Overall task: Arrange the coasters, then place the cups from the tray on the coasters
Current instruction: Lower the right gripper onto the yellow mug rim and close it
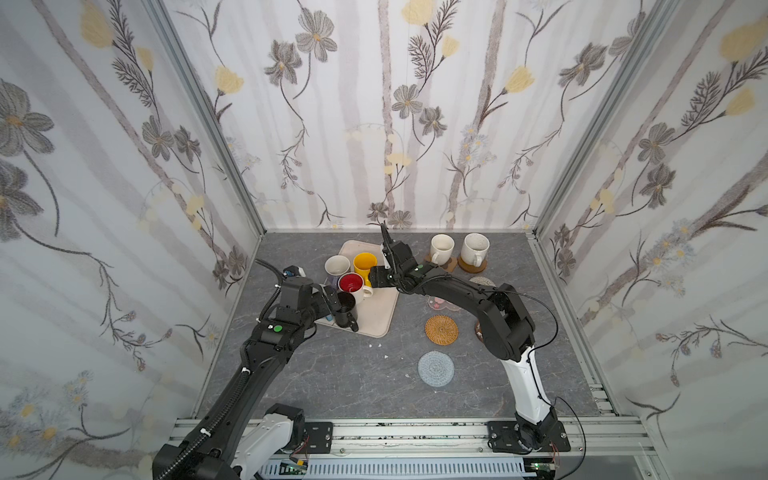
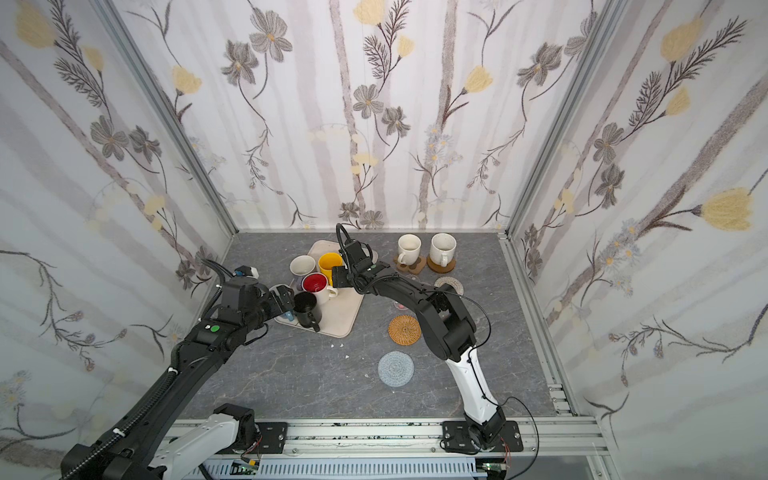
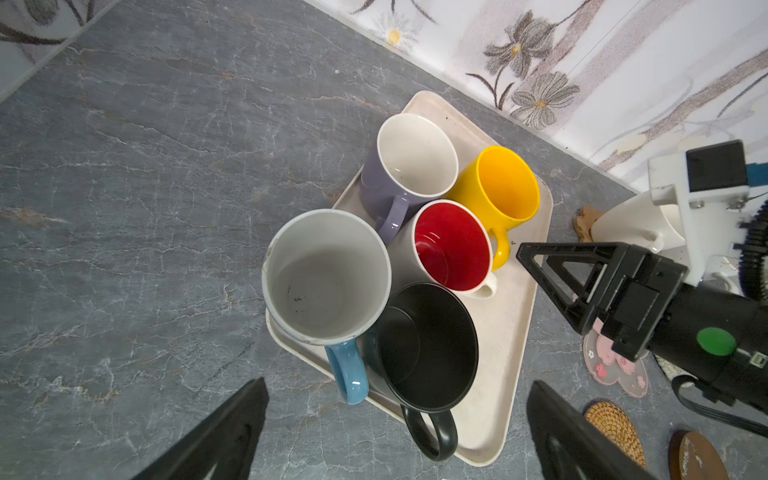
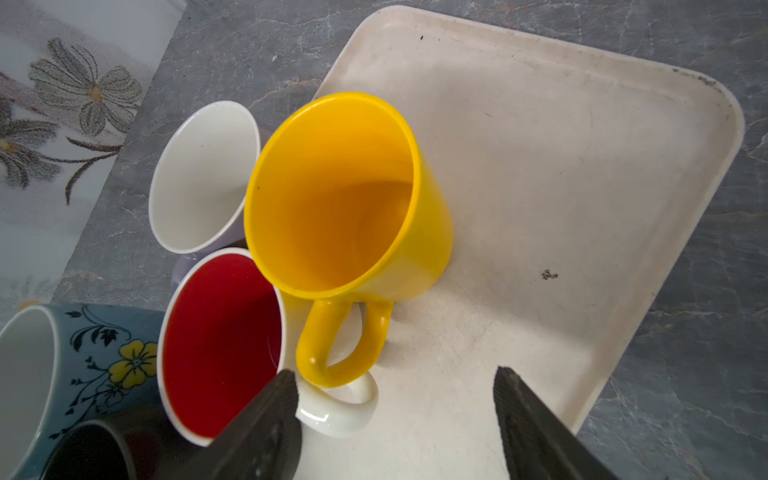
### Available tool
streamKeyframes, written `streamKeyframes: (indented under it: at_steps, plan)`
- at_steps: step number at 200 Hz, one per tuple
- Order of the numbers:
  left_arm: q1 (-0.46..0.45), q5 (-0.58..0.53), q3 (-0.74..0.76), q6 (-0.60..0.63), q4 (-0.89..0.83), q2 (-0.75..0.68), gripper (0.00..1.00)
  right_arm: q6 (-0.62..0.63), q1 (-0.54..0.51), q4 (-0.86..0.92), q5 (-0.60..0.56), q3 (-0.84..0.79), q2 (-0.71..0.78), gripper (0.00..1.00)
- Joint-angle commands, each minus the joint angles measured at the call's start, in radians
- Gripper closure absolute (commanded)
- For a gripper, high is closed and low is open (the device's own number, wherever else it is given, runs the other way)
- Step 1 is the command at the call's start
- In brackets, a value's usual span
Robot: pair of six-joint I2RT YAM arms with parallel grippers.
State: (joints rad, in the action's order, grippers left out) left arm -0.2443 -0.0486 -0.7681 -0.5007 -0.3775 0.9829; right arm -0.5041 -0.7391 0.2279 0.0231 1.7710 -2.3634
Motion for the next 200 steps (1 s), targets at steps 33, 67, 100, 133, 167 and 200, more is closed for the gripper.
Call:
streamKeyframes:
  at_steps: [33,67,100,133,167,200]
  plan:
    - [0.008,0.009,0.006,0.008,0.033,0.007,0.00,-0.011,-0.002,-0.014,-0.006,0.024,-0.025,0.20]
    - [0.012,0.019,0.012,0.006,0.035,0.008,0.00,-0.010,-0.002,-0.006,-0.005,0.046,-0.052,0.20]
    - [0.012,0.021,0.016,0.004,0.037,0.005,0.00,-0.004,-0.002,-0.001,-0.018,0.061,-0.074,0.24]
    - [0.013,0.021,0.018,0.004,0.038,0.003,0.00,0.013,-0.002,0.022,-0.042,0.084,-0.089,0.33]
    - [0.013,0.020,0.020,0.005,0.038,0.005,0.00,0.043,-0.001,0.050,-0.084,0.097,-0.084,0.41]
    - [0.014,0.024,0.020,0.005,0.040,0.007,0.00,0.075,-0.002,0.052,-0.077,0.116,-0.090,0.46]
